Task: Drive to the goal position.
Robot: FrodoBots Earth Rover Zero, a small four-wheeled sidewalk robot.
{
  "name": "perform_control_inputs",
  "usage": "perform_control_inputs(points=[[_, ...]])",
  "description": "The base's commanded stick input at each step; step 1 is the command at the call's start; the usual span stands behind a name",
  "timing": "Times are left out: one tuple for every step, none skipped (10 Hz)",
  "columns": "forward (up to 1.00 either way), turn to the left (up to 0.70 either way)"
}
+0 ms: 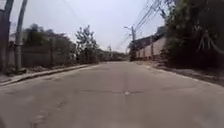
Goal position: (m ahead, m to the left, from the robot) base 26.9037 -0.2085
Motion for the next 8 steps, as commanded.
perform_control_inputs(points=[[1.00, 0.00], [1.00, 0.00], [1.00, 0.00], [1.00, 0.00], [1.00, 0.00], [1.00, 0.00], [1.00, 0.00], [1.00, 0.00]])
